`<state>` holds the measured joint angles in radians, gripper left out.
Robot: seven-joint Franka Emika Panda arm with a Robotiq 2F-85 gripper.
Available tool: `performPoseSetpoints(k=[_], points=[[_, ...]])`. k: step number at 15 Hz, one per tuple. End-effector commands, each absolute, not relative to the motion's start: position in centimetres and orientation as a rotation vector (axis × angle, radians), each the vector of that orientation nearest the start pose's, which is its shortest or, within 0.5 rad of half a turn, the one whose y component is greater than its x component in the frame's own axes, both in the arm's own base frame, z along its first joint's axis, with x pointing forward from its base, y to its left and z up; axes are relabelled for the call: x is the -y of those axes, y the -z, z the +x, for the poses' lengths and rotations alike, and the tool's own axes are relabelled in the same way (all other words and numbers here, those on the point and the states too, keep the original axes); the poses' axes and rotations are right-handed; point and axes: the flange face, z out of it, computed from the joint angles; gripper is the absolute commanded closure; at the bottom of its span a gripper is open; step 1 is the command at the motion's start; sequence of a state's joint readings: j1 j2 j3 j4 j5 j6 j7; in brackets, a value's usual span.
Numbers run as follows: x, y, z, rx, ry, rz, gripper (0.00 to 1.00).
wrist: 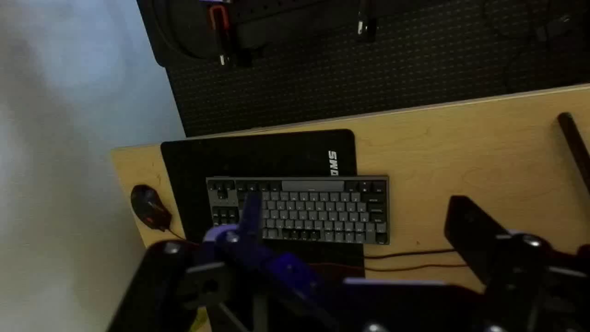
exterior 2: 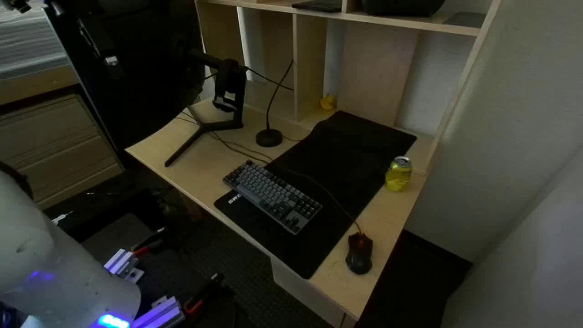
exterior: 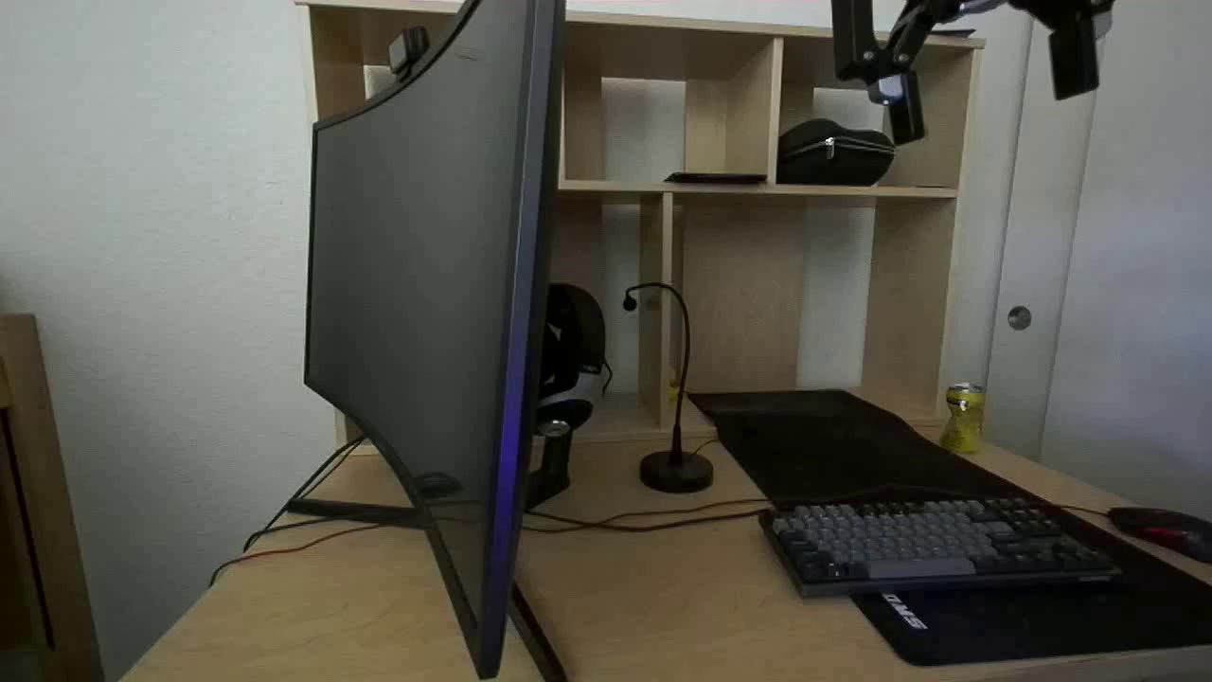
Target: Remove the headsets from the back of the monitor and place them on the desk
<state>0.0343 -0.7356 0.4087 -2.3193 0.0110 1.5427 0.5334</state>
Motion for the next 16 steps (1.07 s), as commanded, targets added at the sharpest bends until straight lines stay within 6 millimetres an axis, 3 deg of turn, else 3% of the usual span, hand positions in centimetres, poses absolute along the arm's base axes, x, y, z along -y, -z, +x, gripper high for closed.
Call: performPoseSetpoints(k=[1,3,5,7,10,12,13,16], points=[[-17.3,-56.7,28.7,-0.34,0.059,-3.394,0.0],[-17.7,-55.7,29.4,-0.353,0.005,-3.398,0.0],[-18.7,-52.1,32.8,-0.446,-0.119,-3.365,0.0],[-19.6,-49.9,35.8,-0.538,-0.231,-3.272,0.0],[-20.7,-48.1,41.4,-0.677,-0.314,-3.106,0.0],[-21.9,-48.3,45.3,-0.768,-0.367,-2.996,0.0],[-20.6,-47.8,41.3,-0.706,-0.3,-3.092,0.0],[-21.5,-47.8,45.0,-0.754,-0.35,-3.019,0.0]])
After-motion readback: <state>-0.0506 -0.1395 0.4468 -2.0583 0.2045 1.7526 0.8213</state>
